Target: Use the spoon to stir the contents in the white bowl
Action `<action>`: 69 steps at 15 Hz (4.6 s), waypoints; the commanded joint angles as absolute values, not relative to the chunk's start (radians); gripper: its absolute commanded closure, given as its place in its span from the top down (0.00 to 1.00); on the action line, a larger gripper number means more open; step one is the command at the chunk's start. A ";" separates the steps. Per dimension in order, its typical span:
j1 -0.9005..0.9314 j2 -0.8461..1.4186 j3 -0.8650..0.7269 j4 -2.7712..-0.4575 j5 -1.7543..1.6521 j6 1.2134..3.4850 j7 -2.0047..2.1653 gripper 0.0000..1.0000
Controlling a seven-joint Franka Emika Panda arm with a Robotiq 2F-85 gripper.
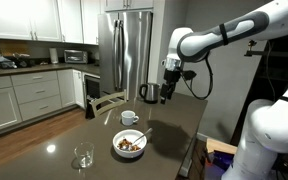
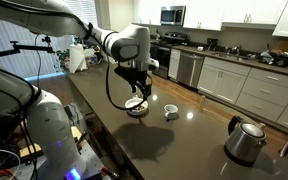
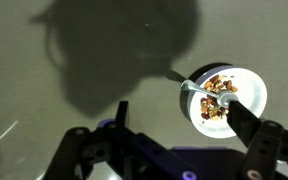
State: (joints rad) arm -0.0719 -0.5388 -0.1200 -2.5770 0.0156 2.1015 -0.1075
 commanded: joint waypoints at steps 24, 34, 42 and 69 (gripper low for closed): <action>-0.008 -0.302 -0.231 -2.619 0.519 2.295 -0.290 1.00; -0.031 -0.186 -0.288 -2.614 0.833 2.220 -0.589 1.00; -0.092 -0.064 -0.268 -2.618 1.065 2.183 -0.833 1.00; -0.139 0.006 -0.213 -2.639 1.453 2.195 -1.103 1.00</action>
